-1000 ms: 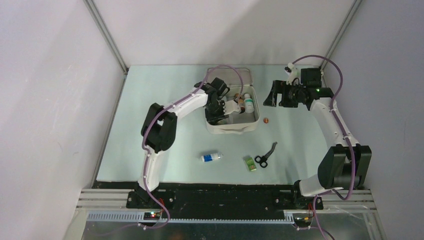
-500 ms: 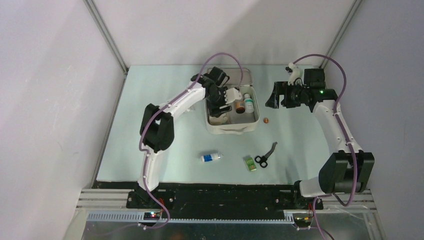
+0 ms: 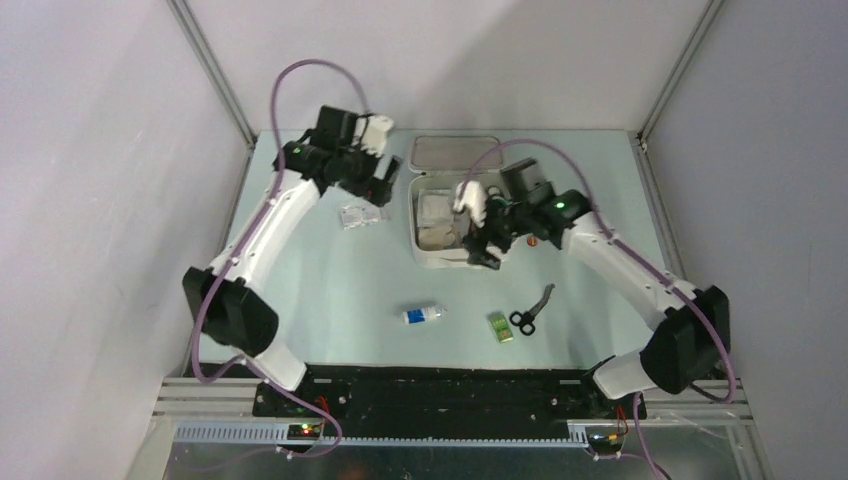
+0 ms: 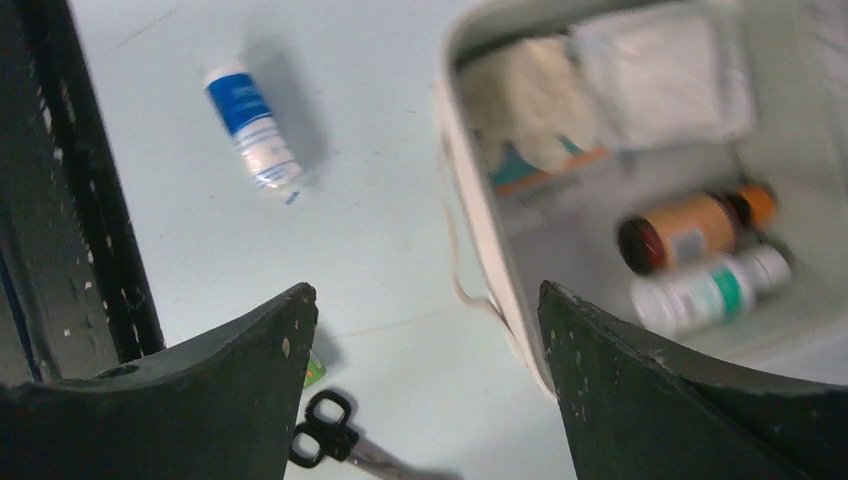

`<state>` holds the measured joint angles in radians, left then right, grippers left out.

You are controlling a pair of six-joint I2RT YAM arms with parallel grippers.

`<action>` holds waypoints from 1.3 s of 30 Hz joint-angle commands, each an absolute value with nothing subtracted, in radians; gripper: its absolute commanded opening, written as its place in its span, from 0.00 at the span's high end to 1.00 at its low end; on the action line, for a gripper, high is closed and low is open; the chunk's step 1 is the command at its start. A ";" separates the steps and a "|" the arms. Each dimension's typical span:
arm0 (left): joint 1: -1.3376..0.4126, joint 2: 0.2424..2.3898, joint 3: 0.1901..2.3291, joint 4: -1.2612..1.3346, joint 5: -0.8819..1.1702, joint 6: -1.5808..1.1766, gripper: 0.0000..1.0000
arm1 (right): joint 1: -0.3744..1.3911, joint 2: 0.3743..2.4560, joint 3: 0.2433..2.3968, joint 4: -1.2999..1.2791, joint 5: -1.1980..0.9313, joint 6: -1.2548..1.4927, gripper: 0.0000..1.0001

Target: Organize the medicine kit

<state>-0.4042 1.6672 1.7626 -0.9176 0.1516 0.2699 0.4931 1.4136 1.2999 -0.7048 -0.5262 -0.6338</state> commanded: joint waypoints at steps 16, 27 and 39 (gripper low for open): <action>-0.031 1.245 1.097 -0.828 0.191 -0.009 0.00 | 0.942 1.733 1.229 -0.613 -0.377 -0.953 0.29; 0.024 1.112 1.048 -0.878 0.311 0.037 0.00 | 1.011 1.877 1.317 -0.558 -0.389 -0.894 0.38; 0.028 1.173 1.120 -0.877 0.327 0.025 0.00 | 1.008 1.886 1.321 -0.600 -0.376 -0.928 0.68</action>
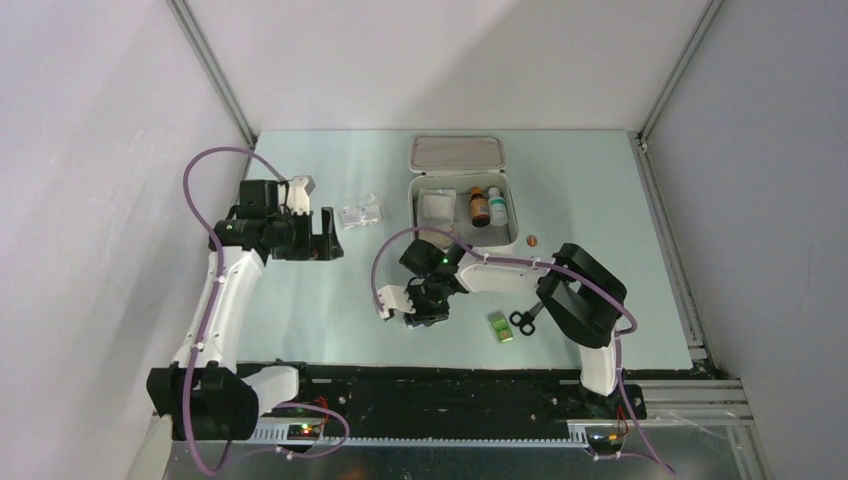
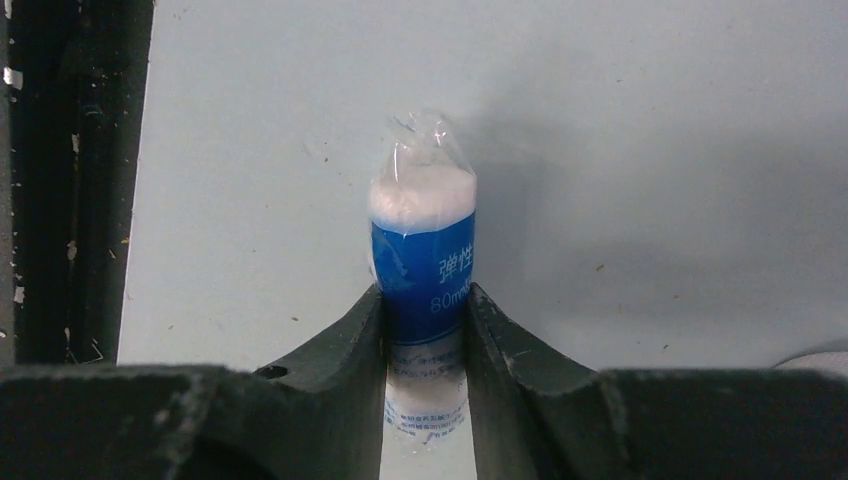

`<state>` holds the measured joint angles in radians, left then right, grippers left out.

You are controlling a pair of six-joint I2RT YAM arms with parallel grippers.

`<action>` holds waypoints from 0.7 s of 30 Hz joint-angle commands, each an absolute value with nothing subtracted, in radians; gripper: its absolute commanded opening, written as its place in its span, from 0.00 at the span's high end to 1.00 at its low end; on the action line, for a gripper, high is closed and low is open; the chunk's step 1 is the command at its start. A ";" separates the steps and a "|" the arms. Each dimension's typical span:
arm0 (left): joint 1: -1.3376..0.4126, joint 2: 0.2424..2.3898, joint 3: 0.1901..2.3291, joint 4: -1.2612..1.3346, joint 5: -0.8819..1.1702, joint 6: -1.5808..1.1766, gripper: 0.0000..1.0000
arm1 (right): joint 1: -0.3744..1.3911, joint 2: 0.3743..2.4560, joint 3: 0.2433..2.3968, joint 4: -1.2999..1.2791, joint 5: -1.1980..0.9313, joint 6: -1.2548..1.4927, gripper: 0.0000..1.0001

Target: Organize the medicine kit

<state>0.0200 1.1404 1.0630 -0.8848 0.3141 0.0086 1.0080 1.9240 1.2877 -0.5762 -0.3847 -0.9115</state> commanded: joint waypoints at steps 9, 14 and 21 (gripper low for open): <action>0.020 1.358 1.236 -0.881 0.667 0.098 0.02 | 0.822 1.690 1.568 -0.968 -0.311 -0.889 0.72; 0.015 1.415 1.295 -0.880 0.627 0.159 0.03 | 0.691 1.675 1.701 -1.065 -0.275 -0.949 0.72; -0.030 1.355 1.257 -0.880 0.495 0.242 0.04 | 0.479 1.761 1.670 -0.966 -0.242 -1.126 0.71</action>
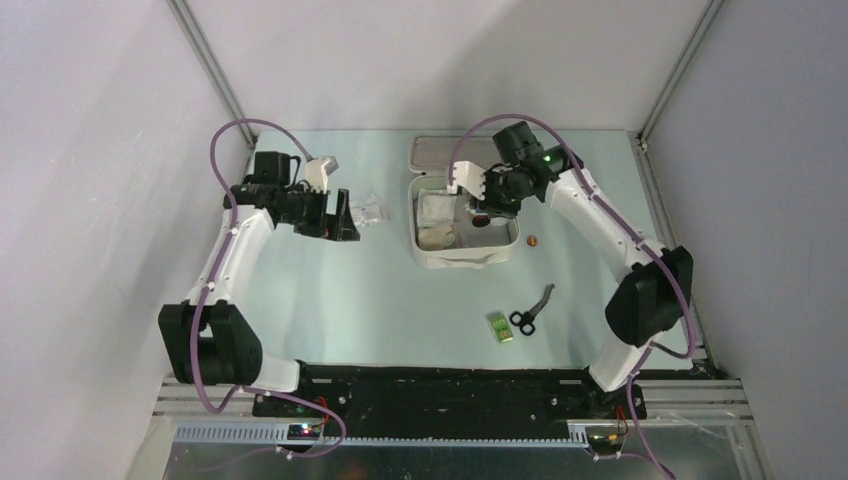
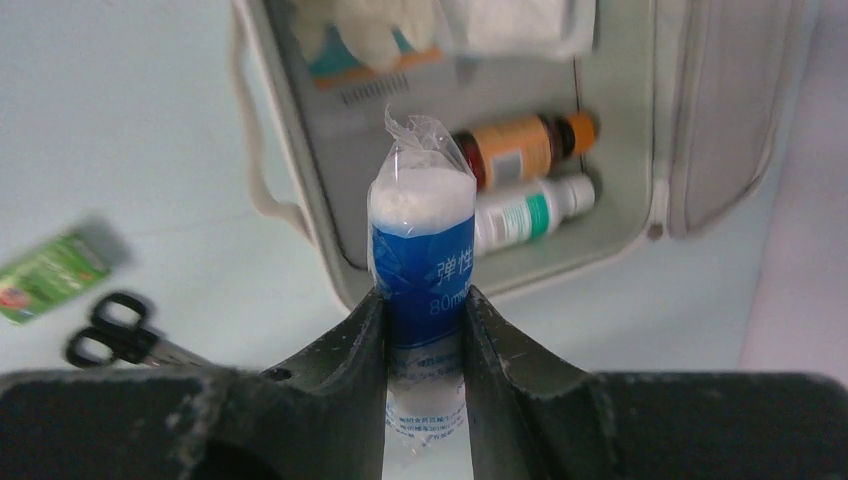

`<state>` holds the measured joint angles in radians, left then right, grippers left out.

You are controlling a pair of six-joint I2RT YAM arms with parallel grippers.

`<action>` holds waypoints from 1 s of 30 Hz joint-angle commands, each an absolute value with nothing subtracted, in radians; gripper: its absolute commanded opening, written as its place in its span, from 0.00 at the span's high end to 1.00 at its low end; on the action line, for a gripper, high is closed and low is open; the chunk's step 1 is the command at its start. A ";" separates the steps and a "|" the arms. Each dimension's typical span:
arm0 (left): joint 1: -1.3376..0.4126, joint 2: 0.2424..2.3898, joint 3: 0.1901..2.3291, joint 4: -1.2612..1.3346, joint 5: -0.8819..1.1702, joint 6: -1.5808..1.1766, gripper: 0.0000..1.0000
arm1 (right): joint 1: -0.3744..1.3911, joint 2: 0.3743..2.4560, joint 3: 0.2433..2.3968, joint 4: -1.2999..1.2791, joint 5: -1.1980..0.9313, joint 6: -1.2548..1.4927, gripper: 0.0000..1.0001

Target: Organize the medicine kit

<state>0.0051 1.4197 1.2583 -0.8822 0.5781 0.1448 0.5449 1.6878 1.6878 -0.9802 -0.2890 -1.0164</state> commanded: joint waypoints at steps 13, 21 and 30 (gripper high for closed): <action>-0.041 1.309 1.231 -0.863 0.402 0.251 0.04 | 0.450 1.955 1.683 -0.931 -0.293 -1.309 0.70; -0.041 1.323 1.256 -0.853 0.289 0.230 0.03 | 0.468 2.020 1.672 -0.991 -0.291 -1.358 0.63; -0.044 1.394 1.282 -0.807 0.248 0.227 0.00 | 0.490 2.071 1.686 -1.022 -0.258 -1.346 0.47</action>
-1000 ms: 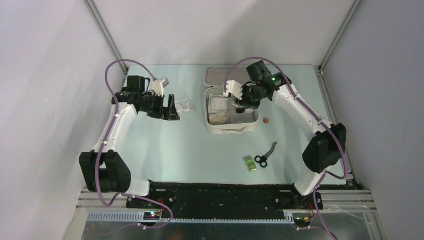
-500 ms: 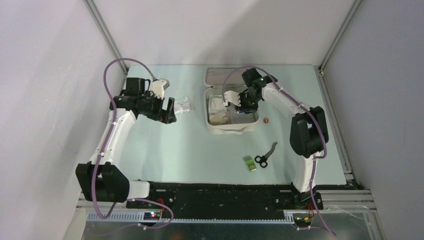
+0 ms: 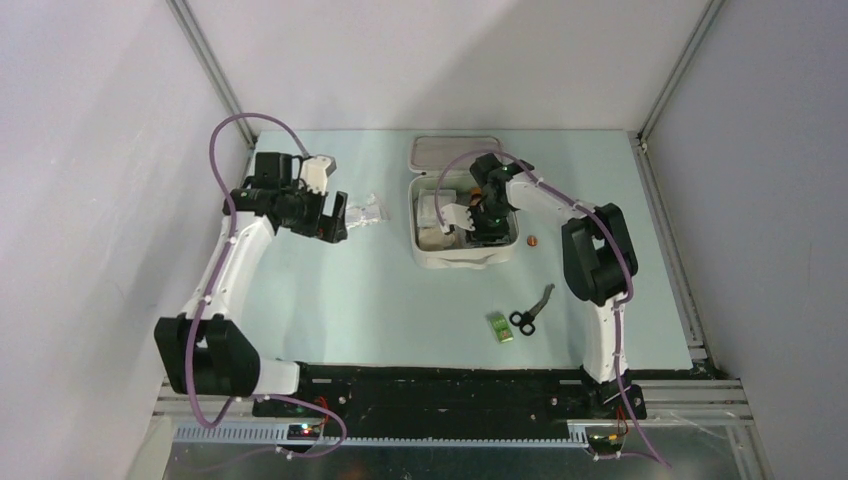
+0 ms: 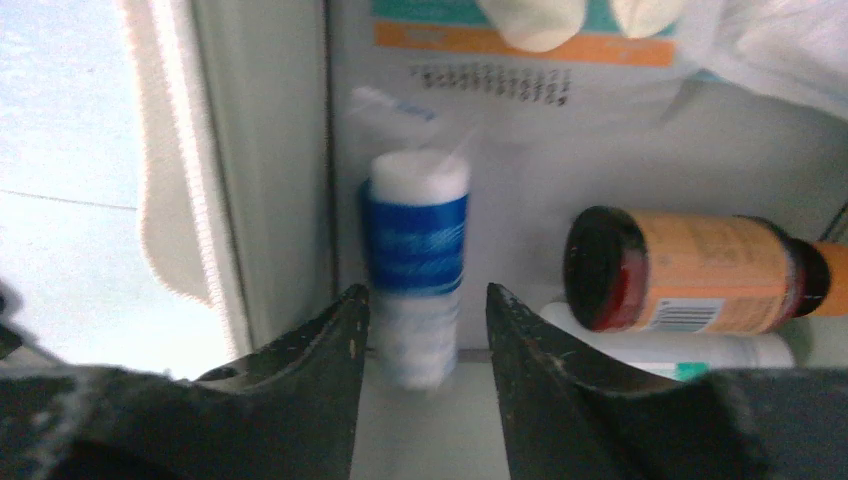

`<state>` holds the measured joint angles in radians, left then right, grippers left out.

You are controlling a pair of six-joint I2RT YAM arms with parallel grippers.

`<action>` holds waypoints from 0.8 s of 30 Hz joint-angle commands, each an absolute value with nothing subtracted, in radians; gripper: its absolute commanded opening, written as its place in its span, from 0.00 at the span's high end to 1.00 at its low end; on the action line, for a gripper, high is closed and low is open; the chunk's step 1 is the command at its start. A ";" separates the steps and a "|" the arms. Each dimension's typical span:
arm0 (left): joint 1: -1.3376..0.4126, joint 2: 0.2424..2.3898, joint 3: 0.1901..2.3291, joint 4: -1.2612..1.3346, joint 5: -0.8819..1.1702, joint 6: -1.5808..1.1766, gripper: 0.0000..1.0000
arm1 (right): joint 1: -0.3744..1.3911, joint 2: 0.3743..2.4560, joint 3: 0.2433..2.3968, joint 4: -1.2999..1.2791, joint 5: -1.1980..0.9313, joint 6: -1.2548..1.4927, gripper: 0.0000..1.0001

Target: Organize the medicine kit

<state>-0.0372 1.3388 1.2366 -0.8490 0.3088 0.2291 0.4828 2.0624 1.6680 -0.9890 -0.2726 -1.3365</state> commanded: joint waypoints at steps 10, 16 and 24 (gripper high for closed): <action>-0.031 1.697 1.464 -0.683 0.138 0.000 0.00 | 0.466 1.993 1.728 -1.083 -0.246 -1.331 0.35; -0.014 1.932 1.671 -0.670 0.187 -0.099 0.01 | 0.403 1.905 1.810 -1.073 -0.317 -1.190 0.33; 0.020 2.141 1.810 -0.670 0.252 -0.243 0.20 | 0.322 1.901 2.044 -1.255 -0.471 -0.842 0.35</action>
<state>-0.0109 2.1101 1.7649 -0.6712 0.1993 -0.1356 0.3500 1.9495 1.9610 -1.1419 -0.3634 -1.0420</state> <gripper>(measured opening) 0.848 0.654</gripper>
